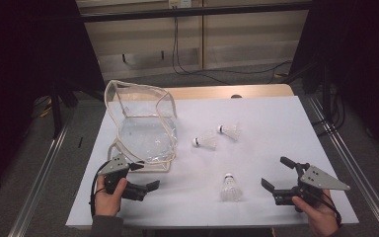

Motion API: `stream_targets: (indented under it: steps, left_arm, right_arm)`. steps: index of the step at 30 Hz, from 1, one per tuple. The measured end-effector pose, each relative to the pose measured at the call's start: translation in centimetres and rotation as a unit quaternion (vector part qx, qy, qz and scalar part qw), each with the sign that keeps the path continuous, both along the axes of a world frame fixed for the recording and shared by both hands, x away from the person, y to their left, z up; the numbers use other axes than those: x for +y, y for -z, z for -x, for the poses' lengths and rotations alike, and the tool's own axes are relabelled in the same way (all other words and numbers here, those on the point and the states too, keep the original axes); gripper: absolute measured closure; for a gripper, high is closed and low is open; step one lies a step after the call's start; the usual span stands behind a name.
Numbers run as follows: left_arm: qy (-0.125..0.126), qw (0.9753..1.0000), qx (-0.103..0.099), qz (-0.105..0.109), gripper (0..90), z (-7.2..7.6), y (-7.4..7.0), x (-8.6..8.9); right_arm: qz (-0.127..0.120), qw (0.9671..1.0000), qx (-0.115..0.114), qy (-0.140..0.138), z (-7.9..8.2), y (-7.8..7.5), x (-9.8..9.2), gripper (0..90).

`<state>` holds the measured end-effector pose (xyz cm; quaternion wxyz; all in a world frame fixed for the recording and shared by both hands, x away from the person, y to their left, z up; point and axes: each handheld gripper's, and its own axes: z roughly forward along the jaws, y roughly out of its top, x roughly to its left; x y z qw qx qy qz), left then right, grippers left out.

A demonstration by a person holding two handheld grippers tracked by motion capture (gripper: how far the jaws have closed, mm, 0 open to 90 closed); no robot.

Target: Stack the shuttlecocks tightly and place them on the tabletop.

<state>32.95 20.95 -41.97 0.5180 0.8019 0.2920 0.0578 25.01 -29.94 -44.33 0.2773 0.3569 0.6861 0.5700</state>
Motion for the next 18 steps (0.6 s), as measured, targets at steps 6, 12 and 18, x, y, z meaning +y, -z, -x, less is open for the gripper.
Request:
stream_targets:
  steps: [6,12,18]
  left_arm:
    - [-0.001,1.0000,-0.004,0.002,3.7,-0.07,0.05,0.27]
    - [-0.005,1.0000,-0.008,-0.001,3.8,-0.16,-0.02,0.56]
    - [-0.004,0.9999,-0.011,0.003,3.8,-0.18,-0.07,0.64]
  right_arm:
    - [-0.001,1.0000,0.001,-0.001,-0.01,0.00,0.05,1.6]
    - [0.001,1.0000,-0.001,-0.002,-0.07,-0.02,0.11,1.6]
    - [-0.001,1.0000,-0.001,0.004,-0.16,-0.06,-0.07,1.7]
